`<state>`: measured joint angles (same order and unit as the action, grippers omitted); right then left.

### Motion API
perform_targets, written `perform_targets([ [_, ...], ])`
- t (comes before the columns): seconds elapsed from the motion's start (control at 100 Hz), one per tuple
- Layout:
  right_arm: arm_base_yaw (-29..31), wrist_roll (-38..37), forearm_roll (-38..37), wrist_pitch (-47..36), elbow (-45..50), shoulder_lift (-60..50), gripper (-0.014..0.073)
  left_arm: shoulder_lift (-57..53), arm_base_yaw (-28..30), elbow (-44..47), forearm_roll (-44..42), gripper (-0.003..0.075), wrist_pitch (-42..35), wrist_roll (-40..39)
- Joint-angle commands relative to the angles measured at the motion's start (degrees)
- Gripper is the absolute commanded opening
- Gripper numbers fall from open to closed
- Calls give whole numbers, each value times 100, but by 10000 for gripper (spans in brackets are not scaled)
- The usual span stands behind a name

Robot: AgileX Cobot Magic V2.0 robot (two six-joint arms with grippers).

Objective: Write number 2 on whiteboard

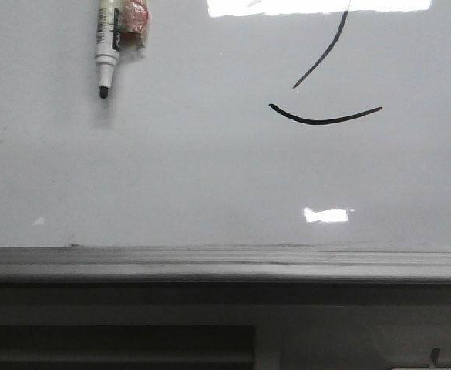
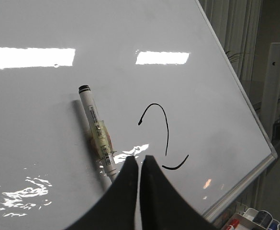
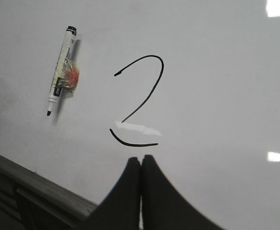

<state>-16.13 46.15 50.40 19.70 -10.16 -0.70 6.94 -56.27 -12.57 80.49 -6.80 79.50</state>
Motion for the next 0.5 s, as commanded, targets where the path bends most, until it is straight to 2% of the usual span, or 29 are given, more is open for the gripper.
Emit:
perform_targets([
  [0.0,49,60,151,-316,-150,-31,-55,51,7,-151,4,-20,-12,-20],
  [0.27,49,60,151,-316,-150,-31,-55,51,7,-151,-8,-20,-12,-20],
  [0.35,49,60,151,-316,-150,-31,-55,84,55,-108,-628,-20,-12,-142],
  [0.39,49,60,151,-316,-150,-31,-55,125,168,-83,-1090,-20,-44,-492],
  [0.49,49,60,151,-316,-150,-31,-55,339,964,33,-2453,-20,-146,-2174],
])
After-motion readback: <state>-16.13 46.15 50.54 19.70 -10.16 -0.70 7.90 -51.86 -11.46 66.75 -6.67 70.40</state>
